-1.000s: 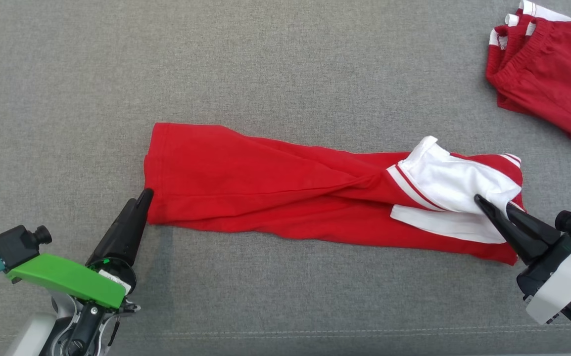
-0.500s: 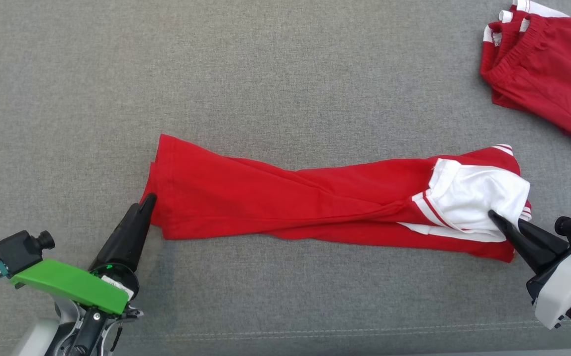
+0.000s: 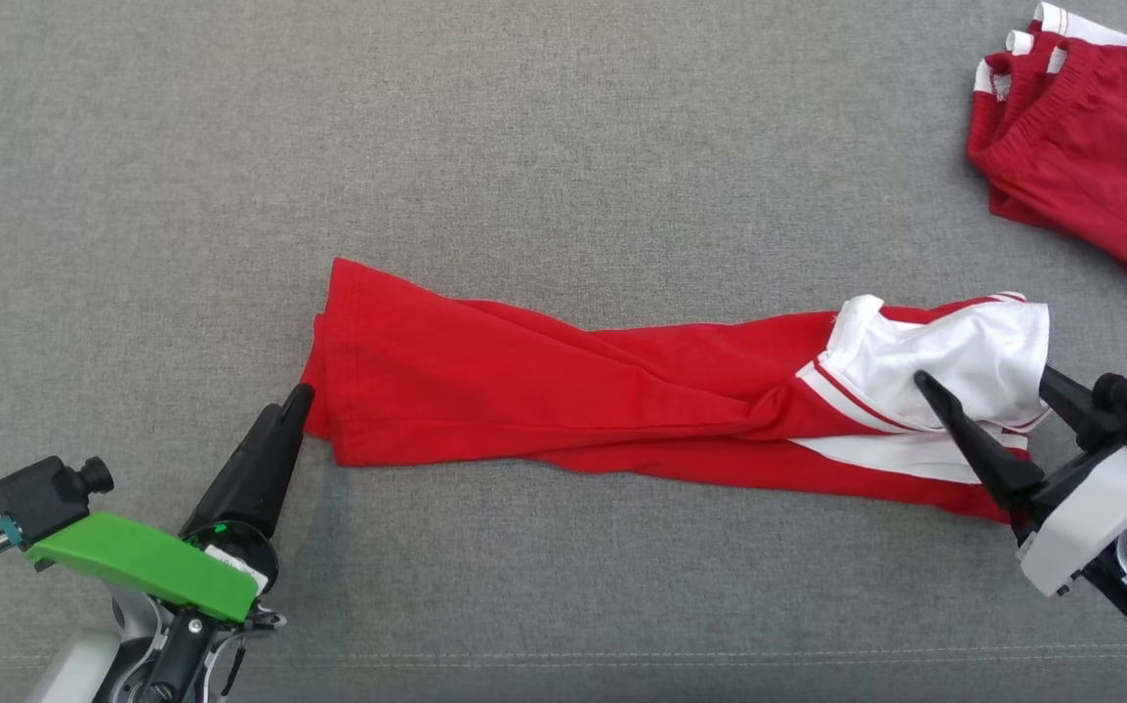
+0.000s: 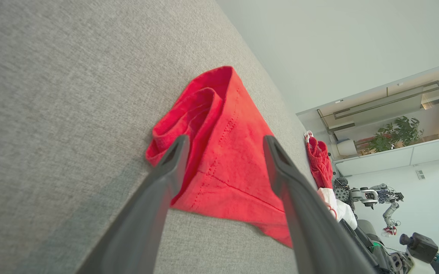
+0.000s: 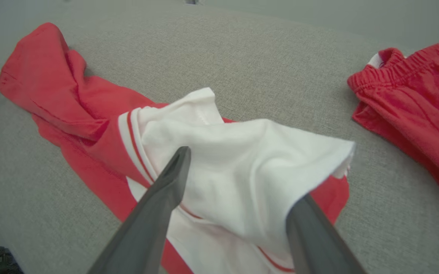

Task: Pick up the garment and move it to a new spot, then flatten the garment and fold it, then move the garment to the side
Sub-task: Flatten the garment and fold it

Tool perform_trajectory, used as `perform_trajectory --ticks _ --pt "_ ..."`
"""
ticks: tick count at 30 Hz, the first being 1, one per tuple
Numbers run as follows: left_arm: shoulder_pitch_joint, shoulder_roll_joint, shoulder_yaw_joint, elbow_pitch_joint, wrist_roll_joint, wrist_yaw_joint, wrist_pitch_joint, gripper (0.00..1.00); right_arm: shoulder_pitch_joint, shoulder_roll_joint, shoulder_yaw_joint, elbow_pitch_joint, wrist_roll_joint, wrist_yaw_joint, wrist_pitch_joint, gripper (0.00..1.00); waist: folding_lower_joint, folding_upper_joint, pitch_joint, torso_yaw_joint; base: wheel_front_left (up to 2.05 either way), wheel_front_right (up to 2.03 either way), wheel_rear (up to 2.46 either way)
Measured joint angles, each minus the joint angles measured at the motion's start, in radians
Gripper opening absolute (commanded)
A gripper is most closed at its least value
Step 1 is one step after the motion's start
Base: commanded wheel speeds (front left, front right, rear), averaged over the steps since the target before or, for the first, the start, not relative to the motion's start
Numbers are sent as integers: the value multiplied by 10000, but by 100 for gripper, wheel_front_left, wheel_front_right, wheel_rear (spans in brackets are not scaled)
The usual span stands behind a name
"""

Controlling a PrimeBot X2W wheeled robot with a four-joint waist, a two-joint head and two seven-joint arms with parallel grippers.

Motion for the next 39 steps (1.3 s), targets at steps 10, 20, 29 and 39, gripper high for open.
perform_trajectory --ticks 10,20,29,39 --pt "214 25 150 -25 -6 0 -199 100 750 991 -828 -430 2199 -573 -109 100 0 0 -52 -115 0 0 0" --pt "419 38 92 -176 -36 0 -209 100 1331 1139 -913 -909 2788 -671 -190 100 0 0 -51 -503 0 0 0" --pt "210 107 -123 -213 15 -2 56 100 1333 834 -1076 -1340 2715 -763 -205 100 0 1 281 -524 0 0 0" --pt "-655 305 -77 -153 192 0 267 100 1329 819 -1039 -1509 2690 -763 -203 100 0 0 444 -498 0 0 0"
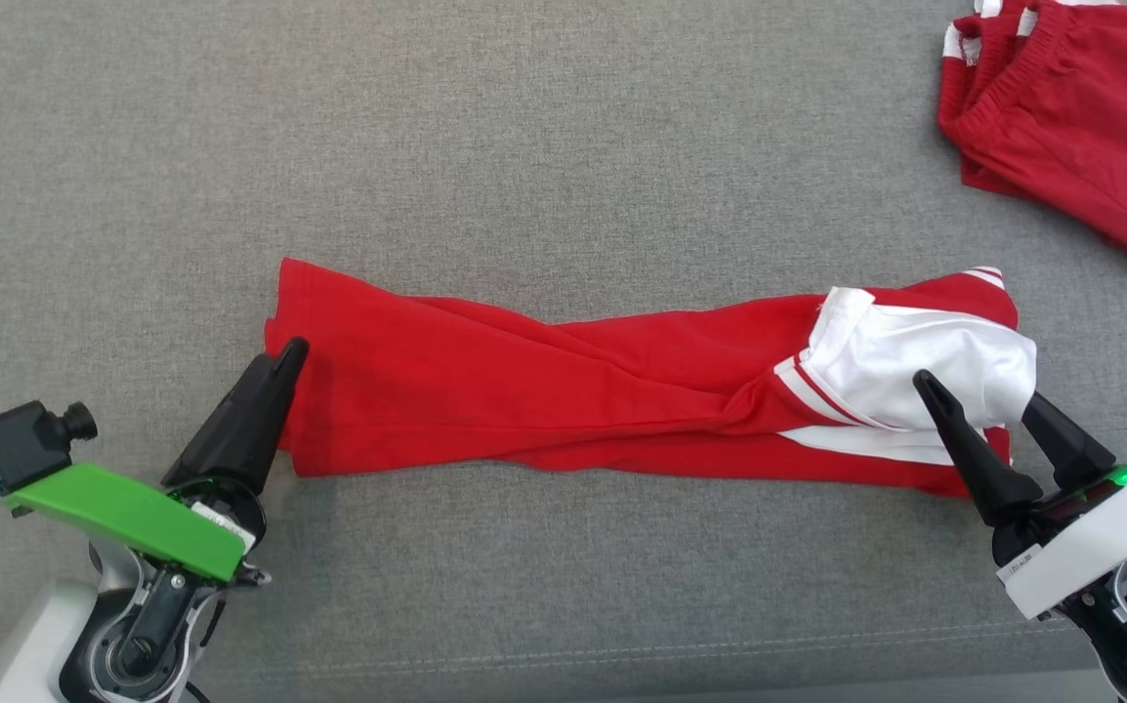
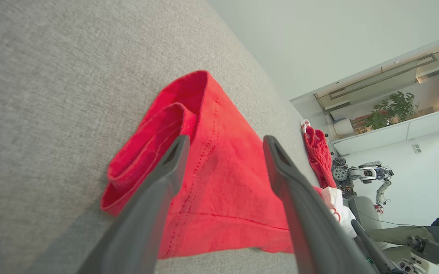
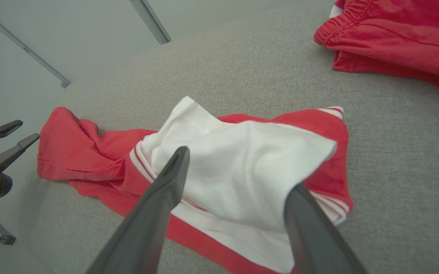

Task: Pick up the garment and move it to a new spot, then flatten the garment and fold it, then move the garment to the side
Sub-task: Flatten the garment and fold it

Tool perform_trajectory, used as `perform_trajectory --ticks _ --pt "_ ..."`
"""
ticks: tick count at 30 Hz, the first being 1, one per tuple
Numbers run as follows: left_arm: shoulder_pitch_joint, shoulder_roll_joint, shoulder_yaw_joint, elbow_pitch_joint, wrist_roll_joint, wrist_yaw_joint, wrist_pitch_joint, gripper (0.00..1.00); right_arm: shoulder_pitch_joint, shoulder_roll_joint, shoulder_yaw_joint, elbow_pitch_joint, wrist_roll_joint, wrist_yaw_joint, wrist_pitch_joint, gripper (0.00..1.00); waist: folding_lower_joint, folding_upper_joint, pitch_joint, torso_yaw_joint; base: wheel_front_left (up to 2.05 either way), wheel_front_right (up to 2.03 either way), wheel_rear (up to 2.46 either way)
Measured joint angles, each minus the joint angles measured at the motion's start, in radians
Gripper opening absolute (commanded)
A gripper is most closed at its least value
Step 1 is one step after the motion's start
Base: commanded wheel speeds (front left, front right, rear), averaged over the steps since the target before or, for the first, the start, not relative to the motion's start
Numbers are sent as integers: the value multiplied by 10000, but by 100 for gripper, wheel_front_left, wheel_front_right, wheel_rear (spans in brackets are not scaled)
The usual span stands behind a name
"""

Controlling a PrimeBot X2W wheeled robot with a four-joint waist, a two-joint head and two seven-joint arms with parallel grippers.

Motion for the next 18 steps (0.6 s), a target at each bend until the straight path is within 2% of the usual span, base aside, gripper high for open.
perform_trajectory --ticks 18 --pt "-1755 184 -130 876 176 454 941 100 -18 0 119 -286 -150 -4 27 100 0 0 566 -336 0 0 0"
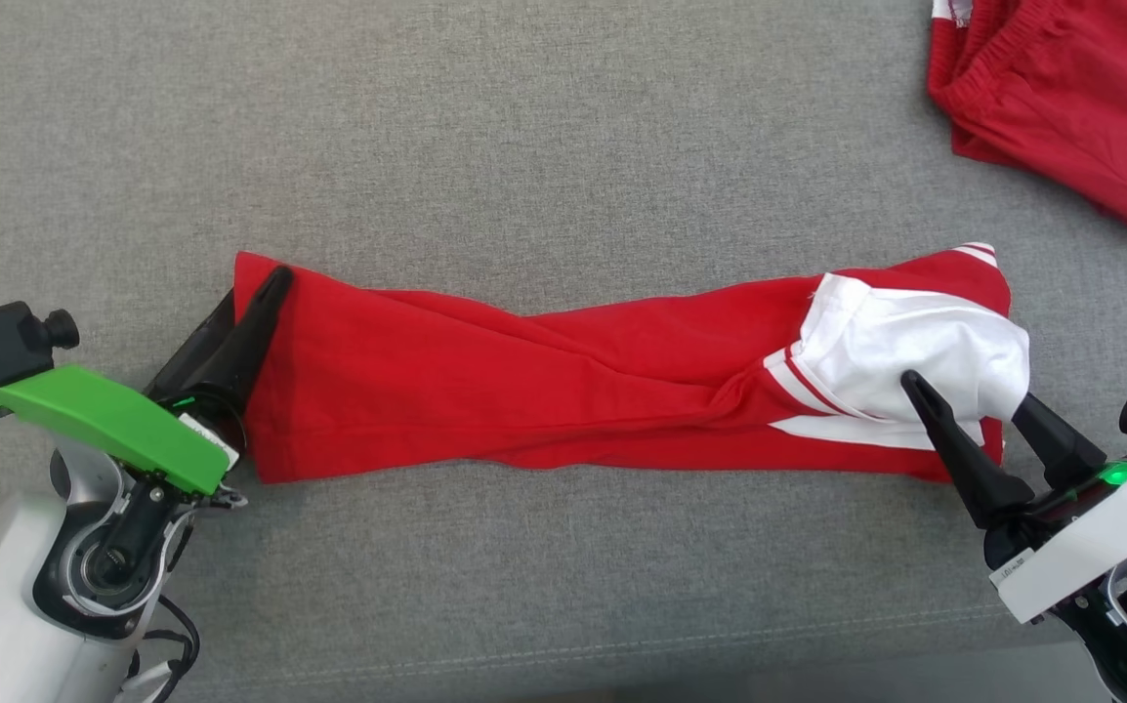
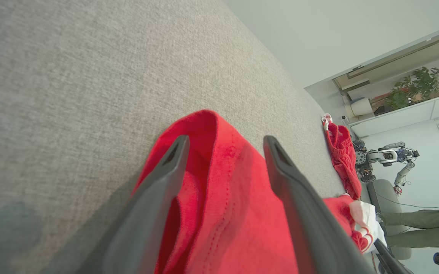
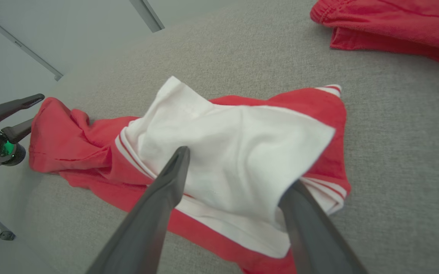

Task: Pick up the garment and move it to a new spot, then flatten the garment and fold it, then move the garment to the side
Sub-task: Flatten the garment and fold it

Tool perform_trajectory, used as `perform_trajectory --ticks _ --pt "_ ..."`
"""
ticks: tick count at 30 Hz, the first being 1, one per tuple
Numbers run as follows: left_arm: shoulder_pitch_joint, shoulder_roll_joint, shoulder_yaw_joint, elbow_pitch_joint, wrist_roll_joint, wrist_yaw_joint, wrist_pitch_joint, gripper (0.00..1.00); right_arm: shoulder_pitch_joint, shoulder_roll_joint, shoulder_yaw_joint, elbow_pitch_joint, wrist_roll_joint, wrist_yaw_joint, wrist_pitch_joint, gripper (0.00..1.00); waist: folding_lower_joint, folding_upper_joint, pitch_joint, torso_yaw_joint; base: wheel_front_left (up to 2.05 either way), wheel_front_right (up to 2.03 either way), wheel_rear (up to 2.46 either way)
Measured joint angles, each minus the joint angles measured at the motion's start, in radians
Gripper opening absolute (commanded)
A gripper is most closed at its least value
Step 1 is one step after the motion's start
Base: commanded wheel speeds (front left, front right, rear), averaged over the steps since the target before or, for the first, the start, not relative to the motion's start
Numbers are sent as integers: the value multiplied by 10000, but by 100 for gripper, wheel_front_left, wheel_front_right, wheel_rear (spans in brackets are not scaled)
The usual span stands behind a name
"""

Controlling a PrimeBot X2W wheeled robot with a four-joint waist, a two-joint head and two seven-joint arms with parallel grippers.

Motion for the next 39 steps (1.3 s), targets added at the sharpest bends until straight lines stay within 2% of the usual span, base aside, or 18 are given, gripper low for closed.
perform_trajectory --ticks 15,16,17,18,19,22,24,27,39 --pt "-723 -132 -207 754 245 71 272 100 -1 29 -19 42 -48 -4 -13 100 0 0 111 3 0 0 0" --pt "-772 -184 -276 763 245 65 328 85 -1 29 -19 48 -79 -4 -13 100 -1 0 107 7 0 0 0" --pt "-808 -230 -349 782 245 63 353 85 -2 29 -17 54 -81 -4 -13 100 0 0 102 11 0 0 0" --pt "-827 -265 -403 815 245 63 403 59 -3 29 -17 63 -81 -4 -13 100 0 0 95 13 0 0 0" --pt "-829 -274 -435 857 245 61 439 47 -3 31 -13 73 -81 -4 -13 100 0 0 88 14 0 0 0" --pt "-829 -251 -510 1016 261 59 562 48 -4 36 -2 102 -81 -4 -13 100 0 0 58 9 0 0 0" --pt "-829 -245 -529 1058 261 -13 604 41 -4 44 -2 121 -81 -4 -15 100 0 0 37 3 0 0 0" --pt "-844 -245 -506 1104 261 -15 600 0 -3 50 -4 144 -81 -6 -17 100 0 0 15 0 0 0 0" --pt "-1409 -382 -144 1379 416 -102 90 0 -23 48 -4 90 -102 -2 -102 100 0 0 264 75 0 0 0"
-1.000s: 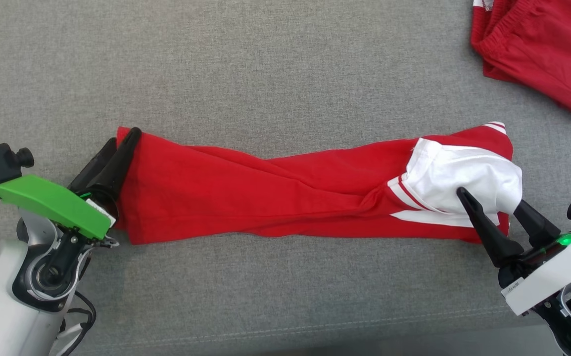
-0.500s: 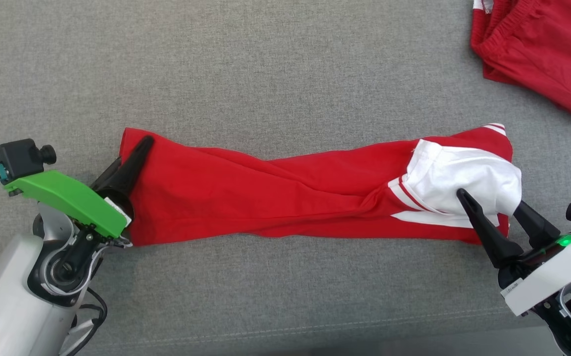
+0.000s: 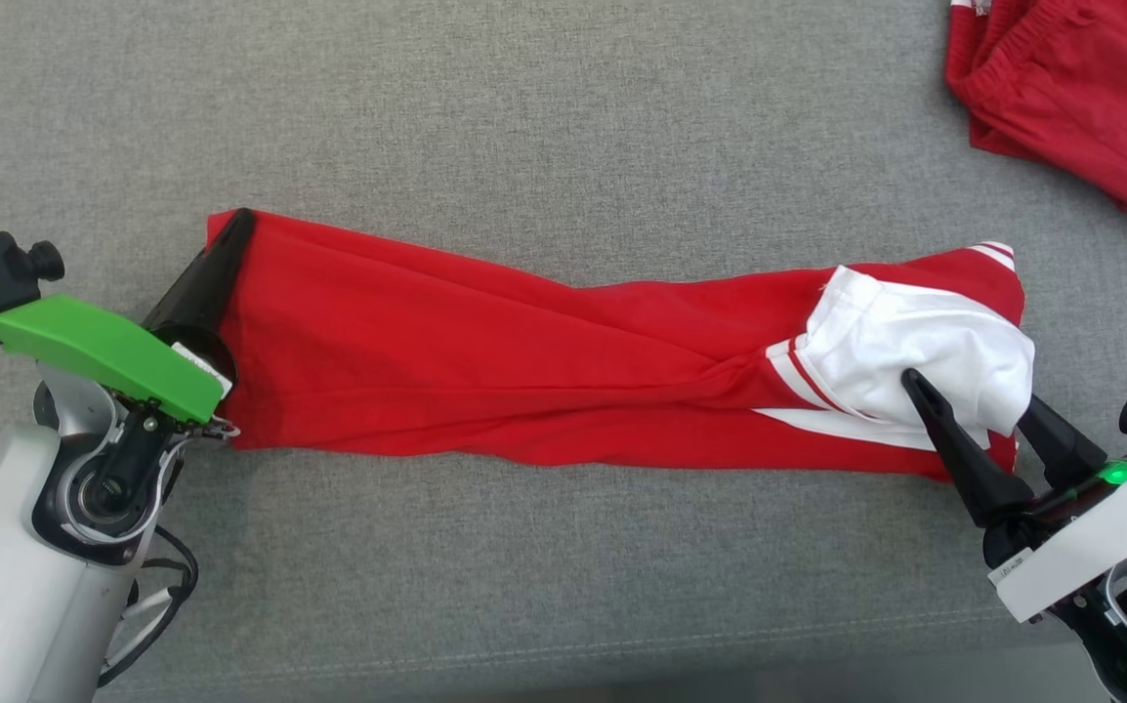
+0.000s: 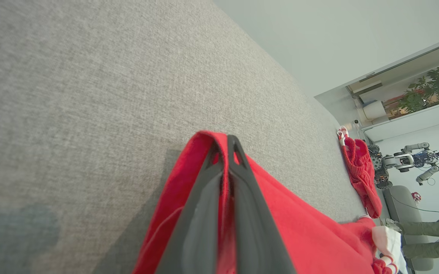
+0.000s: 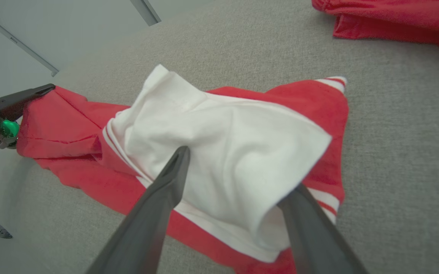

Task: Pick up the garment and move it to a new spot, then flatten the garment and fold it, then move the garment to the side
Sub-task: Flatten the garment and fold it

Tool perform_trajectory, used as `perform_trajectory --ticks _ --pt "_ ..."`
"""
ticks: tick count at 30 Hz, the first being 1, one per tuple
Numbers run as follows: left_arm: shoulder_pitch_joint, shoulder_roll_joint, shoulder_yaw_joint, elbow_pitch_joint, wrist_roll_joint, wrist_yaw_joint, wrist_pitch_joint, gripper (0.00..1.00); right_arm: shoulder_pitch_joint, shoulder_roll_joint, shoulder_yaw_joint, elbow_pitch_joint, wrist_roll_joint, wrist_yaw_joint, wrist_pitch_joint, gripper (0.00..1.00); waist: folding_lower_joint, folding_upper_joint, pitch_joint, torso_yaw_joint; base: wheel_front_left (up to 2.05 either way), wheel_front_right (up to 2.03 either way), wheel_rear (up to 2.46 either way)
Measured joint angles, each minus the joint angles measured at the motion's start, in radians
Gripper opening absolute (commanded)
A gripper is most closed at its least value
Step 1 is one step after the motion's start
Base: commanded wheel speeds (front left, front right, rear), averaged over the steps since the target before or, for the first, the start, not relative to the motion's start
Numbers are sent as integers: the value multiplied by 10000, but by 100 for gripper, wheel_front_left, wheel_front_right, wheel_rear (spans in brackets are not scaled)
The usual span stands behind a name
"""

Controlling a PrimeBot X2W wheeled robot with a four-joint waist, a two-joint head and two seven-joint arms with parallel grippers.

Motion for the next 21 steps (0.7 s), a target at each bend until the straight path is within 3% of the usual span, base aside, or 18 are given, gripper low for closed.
perform_trajectory --ticks 6,7,9,10,11,18,21 --pt "-110 -132 -8 236 111 -8 -211 0 -48 -2 -17 -10 -82 2 -12 100 0 0 134 44 0 0 0" --pt "-148 -146 -48 276 136 -10 -205 7 -58 0 -17 -10 -84 2 -17 100 0 0 142 53 0 0 0" --pt "-233 -146 -159 353 282 -13 -192 44 -79 0 -2 -10 -94 10 -17 100 0 0 154 68 0 0 0" --pt "-270 -144 -224 393 376 -25 -167 67 -81 0 12 -10 -123 10 -17 100 0 0 156 74 0 0 0" --pt "-299 -138 -280 460 453 -44 -132 100 -83 4 23 -2 -159 12 -17 100 0 0 153 78 0 0 0" --pt "-276 100 -408 1129 627 -102 -115 100 -105 282 -138 234 35 -4 -194 100 0 0 -187 72 0 0 0" --pt "-31 232 -370 1223 637 -102 -186 100 -60 372 -385 249 261 -178 -297 100 0 0 -393 54 0 0 0"
